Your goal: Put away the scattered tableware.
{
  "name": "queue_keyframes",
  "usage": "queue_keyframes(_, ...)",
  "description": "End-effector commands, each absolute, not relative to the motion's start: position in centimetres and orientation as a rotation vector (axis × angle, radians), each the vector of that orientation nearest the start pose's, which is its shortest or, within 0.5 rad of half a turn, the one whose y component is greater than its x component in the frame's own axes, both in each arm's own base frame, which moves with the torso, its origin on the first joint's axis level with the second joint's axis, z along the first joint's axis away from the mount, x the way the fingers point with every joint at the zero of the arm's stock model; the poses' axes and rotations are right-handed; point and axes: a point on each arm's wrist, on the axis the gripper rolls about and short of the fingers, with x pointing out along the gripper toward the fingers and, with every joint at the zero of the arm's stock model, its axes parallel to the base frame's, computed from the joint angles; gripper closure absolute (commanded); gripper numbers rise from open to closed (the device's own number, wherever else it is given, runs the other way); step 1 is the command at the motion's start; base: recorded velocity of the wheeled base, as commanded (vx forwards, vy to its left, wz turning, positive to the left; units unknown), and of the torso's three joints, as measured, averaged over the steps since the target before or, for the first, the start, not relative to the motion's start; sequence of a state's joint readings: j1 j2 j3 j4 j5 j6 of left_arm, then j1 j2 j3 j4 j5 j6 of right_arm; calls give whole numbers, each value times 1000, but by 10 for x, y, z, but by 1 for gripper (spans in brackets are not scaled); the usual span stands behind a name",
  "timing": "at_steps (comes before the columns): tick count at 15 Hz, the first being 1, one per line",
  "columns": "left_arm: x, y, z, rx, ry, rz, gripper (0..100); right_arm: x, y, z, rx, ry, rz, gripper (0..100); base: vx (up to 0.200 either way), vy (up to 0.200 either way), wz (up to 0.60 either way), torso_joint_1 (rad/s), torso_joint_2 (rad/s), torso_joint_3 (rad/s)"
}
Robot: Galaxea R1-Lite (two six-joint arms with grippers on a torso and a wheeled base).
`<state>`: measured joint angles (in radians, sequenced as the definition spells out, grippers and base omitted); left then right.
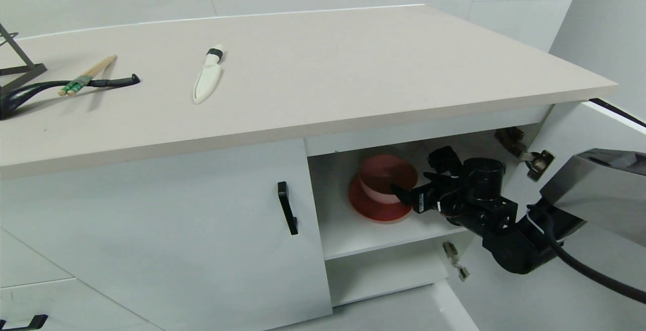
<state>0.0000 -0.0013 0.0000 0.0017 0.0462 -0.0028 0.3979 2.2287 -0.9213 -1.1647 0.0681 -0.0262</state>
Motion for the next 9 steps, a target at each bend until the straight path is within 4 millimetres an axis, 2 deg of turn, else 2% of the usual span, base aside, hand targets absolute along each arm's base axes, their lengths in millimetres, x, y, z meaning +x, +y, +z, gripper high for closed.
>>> queue_keyframes(1,-23,1,75,-3,1,46,0,366,161,82,-51,112,480,0,0,0,0,0,0,0)
queue_keyframes(4,-23,1,75,-3,1,46,0,333,165,95,-83,44,525,0,0,0,0,0,0,0)
queue_keyframes(5,-23,1,75,-3,1,46,0,315,165,99,-88,33,548,0,0,0,0,0,0,0)
queue_keyframes(7,-23,1,75,-1,1,46,0,263,170,109,-91,41,639,0,0,0,0,0,0,0)
queue_keyframes(8,-23,1,75,-1,1,46,0,244,169,115,-90,38,669,0,0,0,0,0,0,0)
queue_keyframes(9,-23,1,75,-1,1,46,0,221,161,125,-86,29,687,0,0,0,0,0,0,0)
